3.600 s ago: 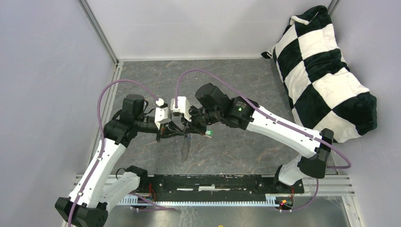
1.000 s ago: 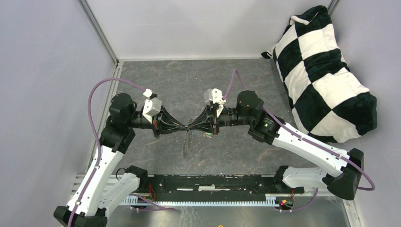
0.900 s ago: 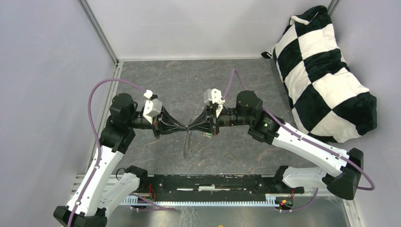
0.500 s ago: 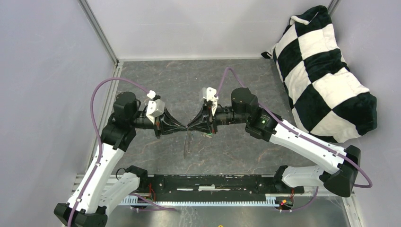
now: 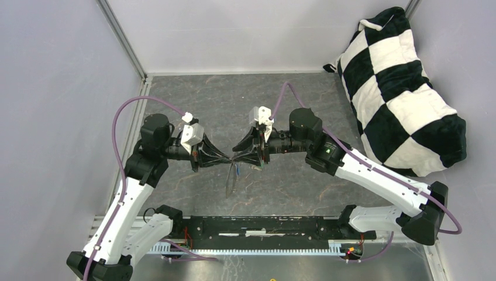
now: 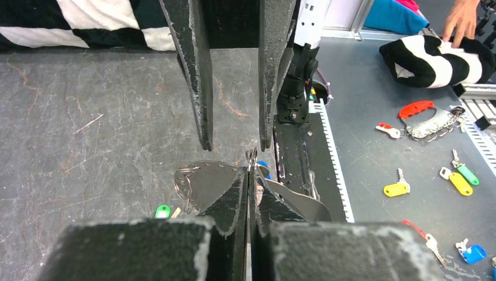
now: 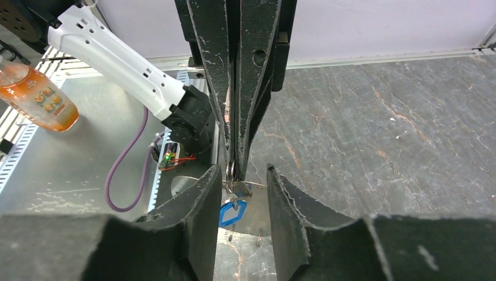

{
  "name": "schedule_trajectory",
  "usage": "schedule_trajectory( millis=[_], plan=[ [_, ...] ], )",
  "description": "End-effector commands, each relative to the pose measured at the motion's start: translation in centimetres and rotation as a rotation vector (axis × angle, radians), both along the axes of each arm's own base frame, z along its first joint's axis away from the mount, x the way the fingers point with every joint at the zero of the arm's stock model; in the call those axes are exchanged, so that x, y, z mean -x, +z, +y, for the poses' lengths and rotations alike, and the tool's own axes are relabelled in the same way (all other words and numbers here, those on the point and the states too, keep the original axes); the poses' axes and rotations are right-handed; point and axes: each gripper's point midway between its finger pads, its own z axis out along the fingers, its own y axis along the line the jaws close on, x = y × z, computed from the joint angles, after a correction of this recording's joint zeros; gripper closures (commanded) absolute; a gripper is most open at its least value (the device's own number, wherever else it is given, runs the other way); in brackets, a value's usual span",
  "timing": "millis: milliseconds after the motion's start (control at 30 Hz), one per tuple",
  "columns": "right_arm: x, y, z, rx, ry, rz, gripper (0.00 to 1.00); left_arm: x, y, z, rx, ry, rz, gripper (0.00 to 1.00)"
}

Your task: Put the keys on the keyring

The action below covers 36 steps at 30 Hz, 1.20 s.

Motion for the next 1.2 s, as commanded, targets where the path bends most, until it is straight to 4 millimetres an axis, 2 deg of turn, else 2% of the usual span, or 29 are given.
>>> schedule_trajectory(
  millis=[0,233,400,467,600,767,933,967,1033,1167],
  plan=[
    [0.1,1.2,-0.5,-0.034,-0.01,-0.023,0.58,0.7,1.9,0.0,0.031,-0.042,-0.09,0.98],
    [1.4,0.6,-0.3,-0.031,0.069,0.012,0.57,0.7,2.0,0.0,0.032,-0.038,-0.094,0.98],
    [1.5,0.1,-0.2,-0.021,0.079,0.025,0.65,0.7,2.0,0.0,0.032,-0.037,-0.095,0.98],
    [1.4,0.0,-0.1,-0.017,0.074,0.029,0.72,0.7,2.1,0.0,0.032,-0.038,-0.091,0.98],
    [1.1,0.4,0.2,-0.037,0.065,0.017,0.81,0.9,2.2,0.0,0.034,-0.041,-0.094,0.98],
    [0.5,-0.3,0.5,-0.019,0.047,0.03,0.85,1.0,2.3,0.1,0.036,-0.044,-0.1,0.98],
    [0.1,-0.8,0.5,-0.004,0.026,0.026,0.82,1.1,2.4,0.1,0.038,-0.046,-0.104,0.98],
    [0.1,-0.7,0.4,-0.005,0.024,0.023,0.84,1.1,2.4,0.1,0.038,-0.046,-0.104,0.98],
    [0.0,-0.4,0.2,-0.012,0.008,0.012,0.97,1.1,2.4,0.1,0.038,-0.047,-0.105,0.98],
    [-0.2,0.5,-0.3,-0.031,-0.015,-0.005,1.0,1.0,2.0,0.1,0.035,-0.043,-0.105,0.98]
  ],
)
